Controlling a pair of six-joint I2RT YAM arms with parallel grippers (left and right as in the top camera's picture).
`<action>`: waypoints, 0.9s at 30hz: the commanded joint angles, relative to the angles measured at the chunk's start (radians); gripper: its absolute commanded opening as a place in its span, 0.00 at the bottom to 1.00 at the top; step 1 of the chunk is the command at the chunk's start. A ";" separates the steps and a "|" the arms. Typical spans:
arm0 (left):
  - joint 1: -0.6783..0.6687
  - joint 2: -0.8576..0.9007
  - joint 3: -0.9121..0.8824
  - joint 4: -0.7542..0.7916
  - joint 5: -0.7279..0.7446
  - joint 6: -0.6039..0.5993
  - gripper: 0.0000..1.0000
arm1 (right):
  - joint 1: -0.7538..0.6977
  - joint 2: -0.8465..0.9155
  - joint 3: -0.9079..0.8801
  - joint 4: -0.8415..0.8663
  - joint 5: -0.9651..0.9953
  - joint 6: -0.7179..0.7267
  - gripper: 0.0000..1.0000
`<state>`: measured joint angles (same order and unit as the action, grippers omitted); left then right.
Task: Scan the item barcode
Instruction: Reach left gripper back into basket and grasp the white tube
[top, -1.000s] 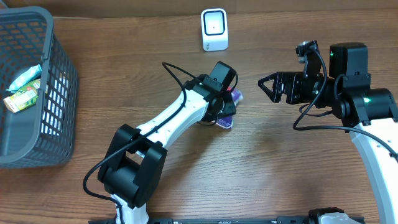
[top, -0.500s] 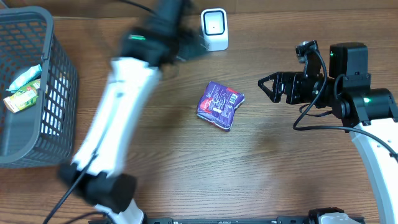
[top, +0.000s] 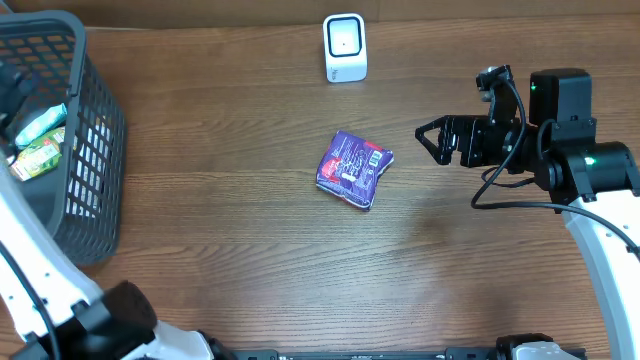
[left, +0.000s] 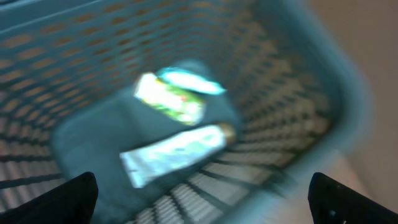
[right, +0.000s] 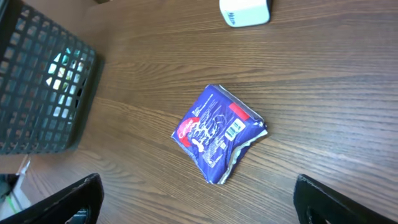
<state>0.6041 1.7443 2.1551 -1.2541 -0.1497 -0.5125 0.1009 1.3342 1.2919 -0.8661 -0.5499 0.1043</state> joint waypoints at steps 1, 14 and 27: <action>0.070 0.079 -0.053 -0.002 0.012 0.058 0.98 | 0.008 0.000 0.017 0.003 0.032 0.000 1.00; 0.129 0.284 -0.336 0.229 0.290 0.632 0.95 | 0.008 0.009 0.016 0.004 0.037 0.000 1.00; 0.119 0.512 -0.336 0.274 0.274 0.723 0.86 | 0.008 0.061 0.016 0.005 0.032 0.004 1.00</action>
<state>0.7300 2.2047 1.8214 -0.9936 0.1238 0.1627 0.1009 1.3743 1.2919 -0.8658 -0.5186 0.1051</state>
